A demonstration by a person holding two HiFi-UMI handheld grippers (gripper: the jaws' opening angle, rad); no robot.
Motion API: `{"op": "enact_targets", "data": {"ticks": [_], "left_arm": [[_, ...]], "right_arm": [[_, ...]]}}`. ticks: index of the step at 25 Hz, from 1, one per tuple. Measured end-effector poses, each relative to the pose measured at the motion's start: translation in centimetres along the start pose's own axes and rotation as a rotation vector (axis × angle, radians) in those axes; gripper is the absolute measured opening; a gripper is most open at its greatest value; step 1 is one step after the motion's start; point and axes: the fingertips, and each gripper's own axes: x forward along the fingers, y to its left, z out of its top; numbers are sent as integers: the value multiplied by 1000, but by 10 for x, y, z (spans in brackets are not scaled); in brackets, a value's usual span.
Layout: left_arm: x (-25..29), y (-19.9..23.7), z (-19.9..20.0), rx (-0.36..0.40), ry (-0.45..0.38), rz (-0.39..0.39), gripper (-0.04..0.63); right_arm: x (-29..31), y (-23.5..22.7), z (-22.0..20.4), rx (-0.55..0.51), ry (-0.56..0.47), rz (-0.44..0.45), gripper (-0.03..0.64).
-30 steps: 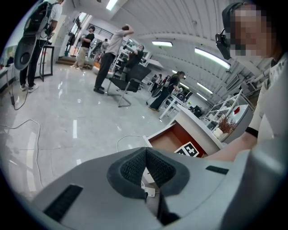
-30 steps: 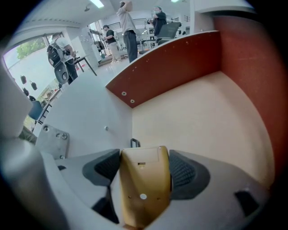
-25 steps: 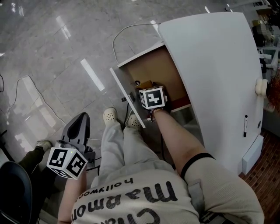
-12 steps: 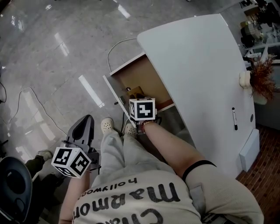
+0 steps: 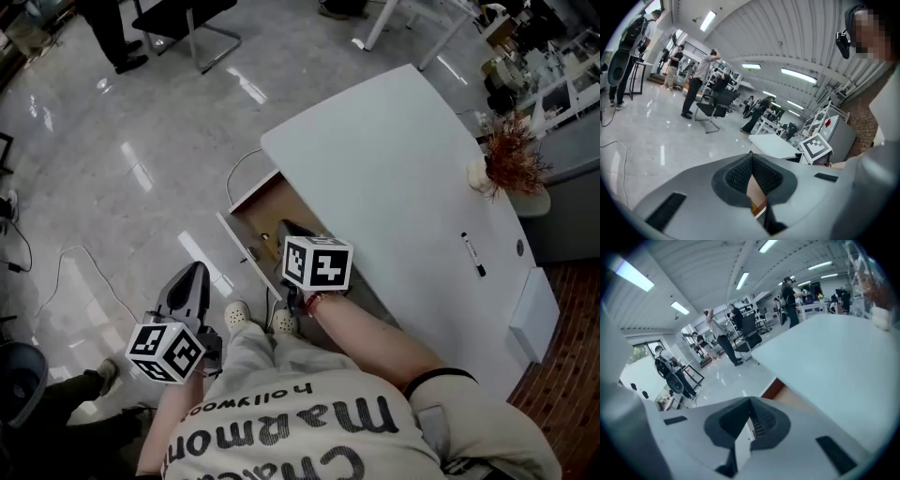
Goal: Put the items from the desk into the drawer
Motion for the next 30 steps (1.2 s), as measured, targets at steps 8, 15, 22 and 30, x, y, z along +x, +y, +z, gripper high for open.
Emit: {"op": "enact_targets", "data": {"ticks": [8,15,22,30], "left_arm": [[-7,-48,63,65,-126,-47,2],[-14,-81,108,120,-224,-87,2],[-21,-110,137,164,-292,-118,2],[-21,-126,141,169,-326,-139,2]], "right_arm": [[-88,13,102,42,-268,84,3],[-150,21,158,26,-428,115,3],[-202,42,191,-165,-557,104,3],[-222,38,190,-278,-588,65,3]]}}
